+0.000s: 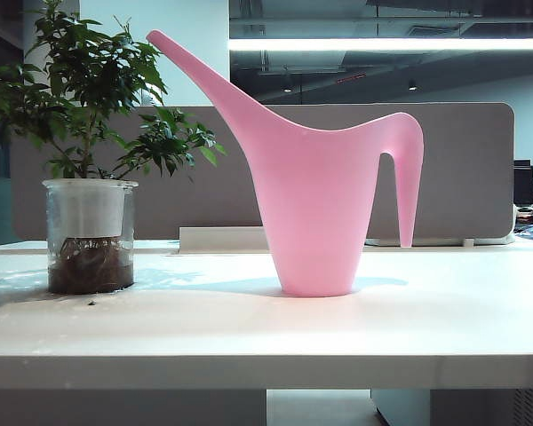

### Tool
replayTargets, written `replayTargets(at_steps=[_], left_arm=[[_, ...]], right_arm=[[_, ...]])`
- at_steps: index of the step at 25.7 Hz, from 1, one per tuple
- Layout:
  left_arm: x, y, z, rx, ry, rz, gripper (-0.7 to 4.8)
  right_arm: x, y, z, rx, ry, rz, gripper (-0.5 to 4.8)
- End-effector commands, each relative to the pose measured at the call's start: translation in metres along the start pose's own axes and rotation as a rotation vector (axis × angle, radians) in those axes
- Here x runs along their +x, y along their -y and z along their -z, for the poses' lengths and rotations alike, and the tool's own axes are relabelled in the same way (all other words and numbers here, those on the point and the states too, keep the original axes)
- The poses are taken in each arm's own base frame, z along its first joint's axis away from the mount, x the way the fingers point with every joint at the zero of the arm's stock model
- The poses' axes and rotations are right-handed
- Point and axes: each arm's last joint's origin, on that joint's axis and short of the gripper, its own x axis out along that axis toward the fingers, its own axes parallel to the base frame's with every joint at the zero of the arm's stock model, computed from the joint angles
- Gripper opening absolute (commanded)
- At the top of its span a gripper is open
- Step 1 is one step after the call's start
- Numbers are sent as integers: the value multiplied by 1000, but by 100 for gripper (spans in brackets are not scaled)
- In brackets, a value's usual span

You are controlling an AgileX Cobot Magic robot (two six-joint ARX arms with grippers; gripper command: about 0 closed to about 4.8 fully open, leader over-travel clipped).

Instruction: Pick up the watering can from the table, water the potted plant, and put the can back.

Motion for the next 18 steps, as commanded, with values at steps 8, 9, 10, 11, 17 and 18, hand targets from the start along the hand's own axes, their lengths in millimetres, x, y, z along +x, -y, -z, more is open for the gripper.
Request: replayTargets(at_steps=[8, 9, 10, 11, 17, 18], left_arm=[[-65, 15, -112, -8, -19, 7, -5], [-75, 17, -121, -20, -1, 13, -5], [-92, 21, -132, -69, 17, 51, -5], [-111, 26, -141, -70, 24, 103, -5], [-153, 40, -155, 52, 41, 352, -5], [-158, 40, -154, 64, 34, 351, -5]], right_arm=[[0, 0, 0, 1, 9, 2, -5], [0, 0, 0, 1, 9, 2, -5], [0, 0, 0, 1, 9, 2, -5], [0, 0, 0, 1, 9, 2, -5], [0, 0, 0, 1, 9, 2, -5], [0, 0, 0, 1, 9, 2, -5]])
